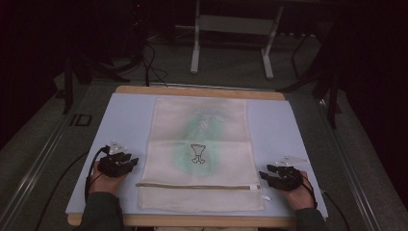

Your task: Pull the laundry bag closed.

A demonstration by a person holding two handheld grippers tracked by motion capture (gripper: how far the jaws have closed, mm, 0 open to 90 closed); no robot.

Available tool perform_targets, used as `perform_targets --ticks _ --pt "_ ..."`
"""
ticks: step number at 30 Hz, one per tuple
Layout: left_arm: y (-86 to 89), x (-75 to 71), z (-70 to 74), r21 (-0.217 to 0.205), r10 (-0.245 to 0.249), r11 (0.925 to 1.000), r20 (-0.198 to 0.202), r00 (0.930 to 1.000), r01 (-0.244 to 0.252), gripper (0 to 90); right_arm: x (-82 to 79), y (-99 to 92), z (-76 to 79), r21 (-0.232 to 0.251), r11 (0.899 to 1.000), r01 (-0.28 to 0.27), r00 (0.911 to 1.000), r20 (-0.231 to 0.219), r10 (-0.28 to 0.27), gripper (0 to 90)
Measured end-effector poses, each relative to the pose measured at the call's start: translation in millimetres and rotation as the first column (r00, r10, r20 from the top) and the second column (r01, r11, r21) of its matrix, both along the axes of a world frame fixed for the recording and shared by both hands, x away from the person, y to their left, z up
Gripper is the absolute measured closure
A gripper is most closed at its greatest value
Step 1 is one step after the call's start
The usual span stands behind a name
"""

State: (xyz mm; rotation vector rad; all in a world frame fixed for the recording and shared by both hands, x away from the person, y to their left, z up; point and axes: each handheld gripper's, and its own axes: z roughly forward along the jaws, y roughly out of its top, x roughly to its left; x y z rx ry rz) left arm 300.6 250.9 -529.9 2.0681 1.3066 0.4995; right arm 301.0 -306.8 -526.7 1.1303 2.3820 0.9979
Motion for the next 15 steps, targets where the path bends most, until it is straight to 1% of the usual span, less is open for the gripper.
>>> perform_targets --ticks 4,5,6,7,10,15 --pt "-0.5 -1.1 2.2 -0.006 -0.011 0.9999 0.007 0.9999 0.011 62.0 1.1 -0.5 -2.0 0.008 1.0 -0.02 0.9995 -0.026 0.02 51.1" --pt "-0.5 -1.1 2.2 -0.006 -0.011 0.9999 0.007 0.9999 0.011 61.5 1.1 -0.5 -2.0 0.008 1.0 -0.02 0.9995 -0.026 0.02 51.1" --pt "-1.0 -1.8 3.0 -0.014 -0.017 0.9998 0.01 0.9998 0.017 61.5 2.0 -0.8 -3.4 0.021 0.999 -0.032 0.9986 -0.04 0.033 50.6" --pt "-1.4 -2.0 3.2 -0.014 -0.021 0.9997 0.011 0.9997 0.021 61.0 1.6 -1.5 -3.0 0.034 0.999 -0.03 0.9986 -0.043 0.031 51.6" --pt "-2.1 -2.7 3.7 -0.006 -0.035 0.9994 0.015 0.9993 0.035 60.8 1.1 -0.8 -3.2 0.027 0.999 -0.032 0.9986 -0.04 0.033 51.6" --pt "-3.8 -3.3 3.9 -0.007 -0.065 0.9979 0.017 0.9978 0.065 60.8 0.2 2.0 -0.7 0.006 0.999 -0.046 0.9983 -0.035 0.046 52.8"
